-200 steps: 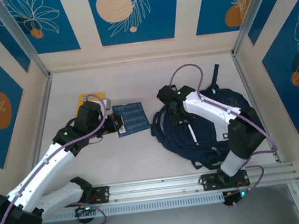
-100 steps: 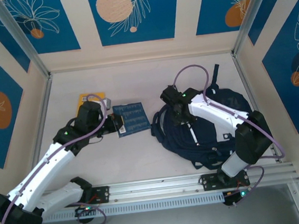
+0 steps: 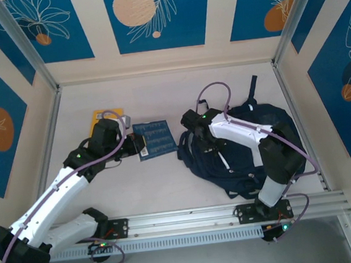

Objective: Pack books, pencil case, and school supplies into a backpack

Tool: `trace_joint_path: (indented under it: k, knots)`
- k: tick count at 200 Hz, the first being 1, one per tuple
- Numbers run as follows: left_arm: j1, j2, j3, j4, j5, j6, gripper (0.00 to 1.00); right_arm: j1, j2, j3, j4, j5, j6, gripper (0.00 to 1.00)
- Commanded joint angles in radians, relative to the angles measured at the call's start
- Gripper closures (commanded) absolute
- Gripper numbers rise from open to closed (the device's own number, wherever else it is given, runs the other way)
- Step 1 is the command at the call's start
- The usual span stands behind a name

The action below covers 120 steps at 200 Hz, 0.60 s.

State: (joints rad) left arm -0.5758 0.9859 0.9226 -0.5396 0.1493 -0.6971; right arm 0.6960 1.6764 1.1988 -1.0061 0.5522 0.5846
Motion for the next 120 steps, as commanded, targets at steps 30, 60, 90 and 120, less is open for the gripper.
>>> trace_joint_path:
  k: [30, 60, 90, 120]
  knots:
    - [0.012, 0.000, 0.010, 0.034, 0.021, 0.002, 1.00, -0.032, -0.168, 0.023, -0.074, -0.030, -0.048, 1.00]
    - [0.012, 0.014, 0.014, 0.032, 0.036, 0.008, 1.00, -0.120, -0.312, 0.031, -0.032, -0.260, -0.132, 1.00]
    - [0.013, 0.030, 0.018, 0.040, 0.072, 0.018, 1.00, -0.248, -0.429, 0.031, -0.007, -0.510, -0.228, 1.00]
    - [0.011, 0.086, 0.003, 0.097, 0.170, 0.031, 1.00, -0.339, -0.559, 0.006, 0.043, -0.697, -0.291, 1.00]
